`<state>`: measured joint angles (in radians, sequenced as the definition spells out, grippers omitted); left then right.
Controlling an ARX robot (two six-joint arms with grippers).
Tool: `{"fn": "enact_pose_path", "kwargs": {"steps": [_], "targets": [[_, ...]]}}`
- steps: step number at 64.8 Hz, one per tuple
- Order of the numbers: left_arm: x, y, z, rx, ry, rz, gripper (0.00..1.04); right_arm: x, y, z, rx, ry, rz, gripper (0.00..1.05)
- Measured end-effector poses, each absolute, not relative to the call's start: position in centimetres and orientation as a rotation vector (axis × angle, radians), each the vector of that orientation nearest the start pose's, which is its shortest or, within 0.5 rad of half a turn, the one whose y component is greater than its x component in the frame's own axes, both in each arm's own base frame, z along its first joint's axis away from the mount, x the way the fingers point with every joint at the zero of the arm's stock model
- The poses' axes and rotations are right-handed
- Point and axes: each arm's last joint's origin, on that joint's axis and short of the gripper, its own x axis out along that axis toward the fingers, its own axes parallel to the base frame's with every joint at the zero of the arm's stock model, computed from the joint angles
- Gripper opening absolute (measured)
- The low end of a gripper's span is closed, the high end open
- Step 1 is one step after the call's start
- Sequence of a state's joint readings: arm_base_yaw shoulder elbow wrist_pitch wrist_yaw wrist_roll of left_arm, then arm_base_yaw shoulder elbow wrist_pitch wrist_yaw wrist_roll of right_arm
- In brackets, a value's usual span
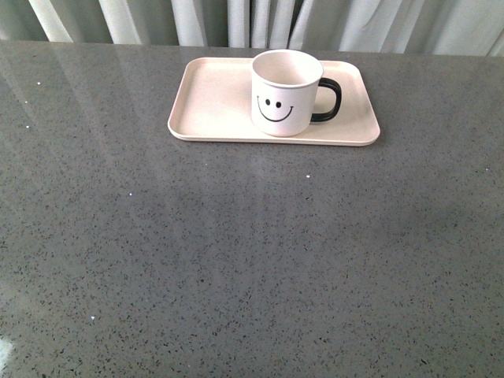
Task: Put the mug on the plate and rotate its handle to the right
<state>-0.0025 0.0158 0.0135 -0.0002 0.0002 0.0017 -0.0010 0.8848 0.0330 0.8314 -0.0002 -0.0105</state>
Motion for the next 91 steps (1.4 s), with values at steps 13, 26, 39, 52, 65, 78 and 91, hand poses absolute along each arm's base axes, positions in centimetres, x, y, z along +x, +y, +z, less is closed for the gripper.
{"fn": "enact_pose_path", "kwargs": {"steps": [13, 26, 39, 52, 65, 78, 91], "targets": [[9.8, 0.0, 16.7, 0.002, 0.003, -0.003, 0.96, 14.2, 0.0, 16.6, -0.010, 0.002, -0.001, 0.02], [9.8, 0.0, 16.7, 0.002, 0.003, -0.003, 0.96, 13.4, 0.0, 17.0, -0.010, -0.007, -0.001, 0.02], [9.8, 0.0, 16.7, 0.002, 0.003, -0.003, 0.95, 12.6, 0.0, 17.2, -0.010, -0.016, -0.001, 0.02], [9.8, 0.0, 16.7, 0.002, 0.002, -0.003, 0.95, 12.0, 0.0, 17.3, -0.010, -0.019, -0.001, 0.02], [9.8, 0.0, 16.7, 0.002, 0.002, -0.003, 0.95, 11.4, 0.0, 17.3, -0.010, -0.020, -0.001, 0.02], [9.8, 0.0, 16.7, 0.002, 0.002, -0.003, 0.95, 10.9, 0.0, 17.3, -0.010, -0.020, -0.001, 0.02], [9.8, 0.0, 16.7, 0.002, 0.003, -0.002, 0.95, 9.9, 0.0, 16.8, -0.010, 0.003, -0.001, 0.02]]}}
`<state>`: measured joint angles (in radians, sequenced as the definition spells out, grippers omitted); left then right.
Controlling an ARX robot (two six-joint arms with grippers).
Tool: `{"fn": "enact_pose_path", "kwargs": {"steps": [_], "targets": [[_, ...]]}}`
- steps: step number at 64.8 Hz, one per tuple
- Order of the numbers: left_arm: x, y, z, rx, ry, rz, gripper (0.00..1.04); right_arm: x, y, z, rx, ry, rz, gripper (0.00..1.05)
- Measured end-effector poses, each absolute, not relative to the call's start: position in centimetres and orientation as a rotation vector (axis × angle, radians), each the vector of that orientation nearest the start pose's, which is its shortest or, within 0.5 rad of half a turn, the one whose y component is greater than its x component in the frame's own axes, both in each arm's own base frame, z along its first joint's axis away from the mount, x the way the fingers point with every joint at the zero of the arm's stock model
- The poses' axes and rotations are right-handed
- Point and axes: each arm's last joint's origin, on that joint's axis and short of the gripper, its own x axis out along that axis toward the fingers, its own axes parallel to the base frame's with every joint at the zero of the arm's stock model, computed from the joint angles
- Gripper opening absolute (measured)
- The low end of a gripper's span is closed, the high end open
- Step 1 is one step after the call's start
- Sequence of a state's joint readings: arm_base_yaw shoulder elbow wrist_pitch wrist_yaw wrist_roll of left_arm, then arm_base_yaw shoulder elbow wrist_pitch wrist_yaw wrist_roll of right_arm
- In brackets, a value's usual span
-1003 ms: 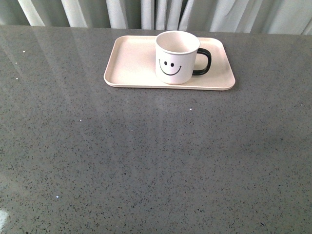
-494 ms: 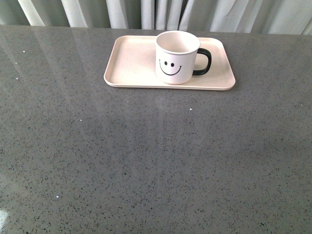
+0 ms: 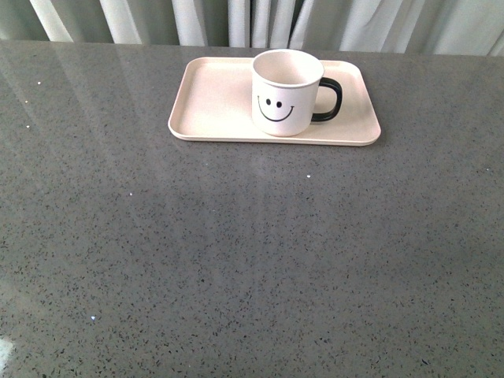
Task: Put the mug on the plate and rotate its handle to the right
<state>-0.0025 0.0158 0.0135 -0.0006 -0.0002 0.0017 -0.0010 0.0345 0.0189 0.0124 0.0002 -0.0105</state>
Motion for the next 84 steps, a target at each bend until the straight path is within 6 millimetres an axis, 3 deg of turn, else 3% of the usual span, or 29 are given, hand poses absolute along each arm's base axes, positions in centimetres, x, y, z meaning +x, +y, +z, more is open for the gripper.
{"fn": "enact_pose_path", "kwargs": {"steps": [24, 48, 57, 84], "targets": [[9.79, -0.02, 16.69, 0.002, 0.002, -0.003, 0.95, 9.69, -0.01, 16.97, -0.010, -0.015, -0.001, 0.05], [9.79, -0.02, 16.67, 0.002, 0.003, -0.003, 0.95, 9.69, -0.01, 16.97, -0.010, -0.015, -0.001, 0.67], [9.79, -0.02, 16.69, 0.002, 0.002, -0.003, 0.95, 9.69, -0.01, 16.97, -0.010, -0.015, -0.001, 0.97], [9.79, -0.02, 16.69, 0.002, 0.002, -0.003, 0.95, 9.69, -0.01, 16.97, -0.010, -0.015, -0.001, 0.96]]}}
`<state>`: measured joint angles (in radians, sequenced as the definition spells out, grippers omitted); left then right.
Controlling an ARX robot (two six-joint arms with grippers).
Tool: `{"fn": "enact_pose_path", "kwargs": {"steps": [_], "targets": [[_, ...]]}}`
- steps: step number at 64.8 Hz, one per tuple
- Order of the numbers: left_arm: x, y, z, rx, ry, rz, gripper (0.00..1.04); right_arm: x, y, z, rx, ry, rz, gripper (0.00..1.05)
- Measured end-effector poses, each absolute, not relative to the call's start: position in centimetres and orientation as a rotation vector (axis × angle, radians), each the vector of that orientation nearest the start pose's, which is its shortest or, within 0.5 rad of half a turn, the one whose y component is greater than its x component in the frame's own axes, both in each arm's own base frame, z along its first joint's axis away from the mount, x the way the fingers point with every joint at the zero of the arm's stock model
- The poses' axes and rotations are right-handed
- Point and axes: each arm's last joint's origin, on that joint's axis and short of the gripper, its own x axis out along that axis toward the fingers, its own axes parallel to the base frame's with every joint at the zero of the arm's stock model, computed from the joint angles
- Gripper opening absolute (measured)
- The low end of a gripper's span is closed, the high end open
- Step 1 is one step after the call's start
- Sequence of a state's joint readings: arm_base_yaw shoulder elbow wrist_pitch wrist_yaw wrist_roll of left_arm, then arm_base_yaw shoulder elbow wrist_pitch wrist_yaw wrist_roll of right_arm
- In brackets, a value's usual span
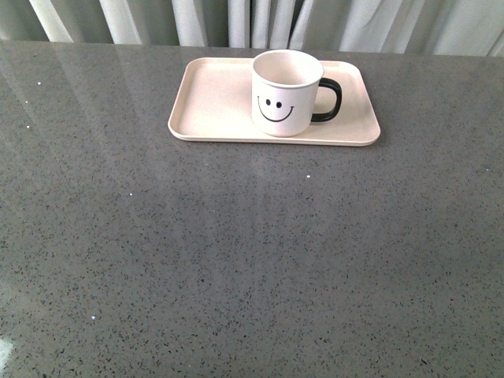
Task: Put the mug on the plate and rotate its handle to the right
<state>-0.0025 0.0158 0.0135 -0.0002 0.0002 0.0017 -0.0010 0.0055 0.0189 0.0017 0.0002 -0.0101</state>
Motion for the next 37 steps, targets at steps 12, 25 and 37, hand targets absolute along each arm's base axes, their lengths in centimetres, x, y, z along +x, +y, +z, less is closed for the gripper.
{"fn": "enact_pose_path", "kwargs": {"steps": [12, 25, 37], "targets": [[9.79, -0.02, 16.67, 0.002, 0.003, -0.003, 0.95, 9.69, -0.01, 16.97, -0.010, -0.015, -0.001, 0.96], [9.79, -0.02, 16.69, 0.002, 0.002, -0.003, 0.96, 9.69, -0.01, 16.97, -0.010, -0.015, -0.001, 0.96], [9.79, -0.02, 16.69, 0.002, 0.002, -0.003, 0.96, 9.69, -0.01, 16.97, -0.010, -0.015, -0.001, 0.96]]}}
